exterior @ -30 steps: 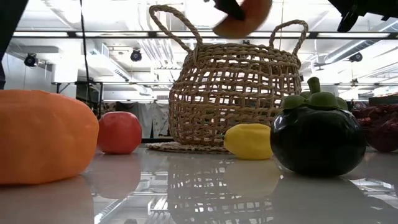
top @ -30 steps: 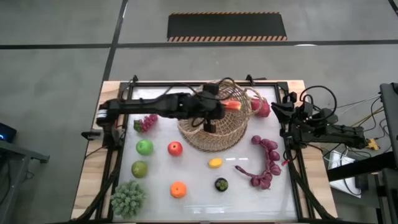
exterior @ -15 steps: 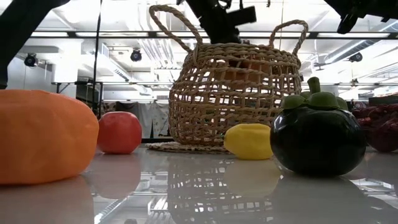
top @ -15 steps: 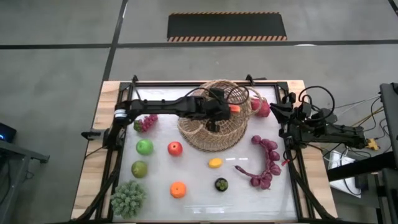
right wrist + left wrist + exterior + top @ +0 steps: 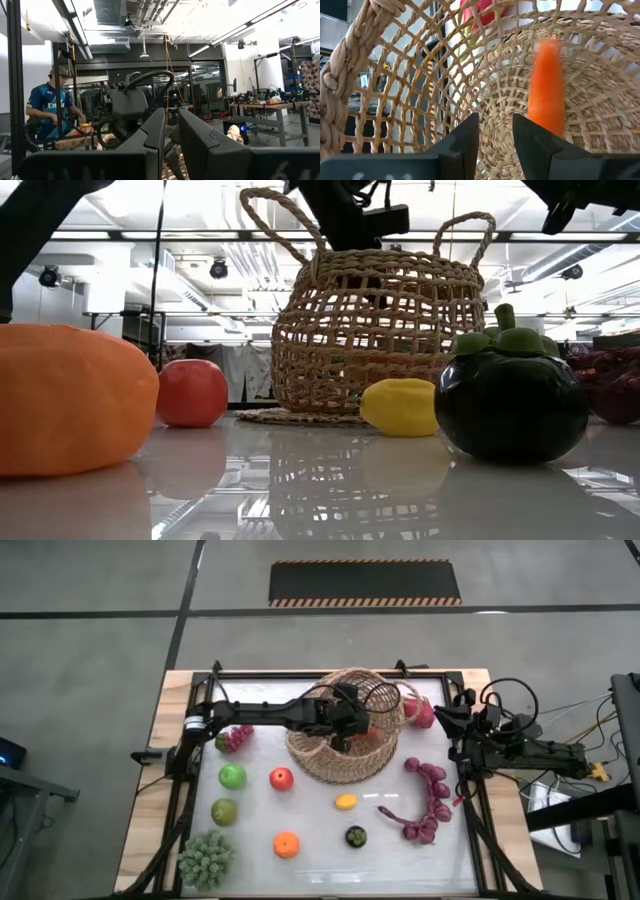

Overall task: Build produce basket
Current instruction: Put the purple garlic into the brown basket

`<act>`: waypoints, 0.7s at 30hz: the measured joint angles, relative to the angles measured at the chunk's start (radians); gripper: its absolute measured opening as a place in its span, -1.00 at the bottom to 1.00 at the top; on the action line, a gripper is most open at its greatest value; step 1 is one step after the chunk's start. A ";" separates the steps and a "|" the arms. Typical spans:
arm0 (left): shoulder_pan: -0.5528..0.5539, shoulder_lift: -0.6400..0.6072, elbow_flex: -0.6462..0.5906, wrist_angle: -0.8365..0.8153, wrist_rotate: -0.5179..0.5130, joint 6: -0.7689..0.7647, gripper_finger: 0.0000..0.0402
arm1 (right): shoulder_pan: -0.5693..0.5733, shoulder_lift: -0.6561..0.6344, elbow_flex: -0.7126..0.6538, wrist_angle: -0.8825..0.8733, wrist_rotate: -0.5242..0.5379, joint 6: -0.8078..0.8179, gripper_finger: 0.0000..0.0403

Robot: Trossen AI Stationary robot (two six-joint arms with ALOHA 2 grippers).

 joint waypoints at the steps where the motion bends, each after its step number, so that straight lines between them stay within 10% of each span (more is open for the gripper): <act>1: 0.000 0.000 0.000 0.001 0.000 0.000 -0.50 | 0.000 0.000 0.000 0.000 0.000 0.000 -0.79; 15: -0.047 -0.145 -0.002 0.003 -0.001 0.000 -0.49 | 0.000 0.000 0.000 -0.023 0.000 0.027 -0.79; 21: -0.090 -0.277 -0.050 0.020 0.175 -0.003 -0.49 | 0.000 -0.001 0.000 -0.024 -0.051 0.051 -0.79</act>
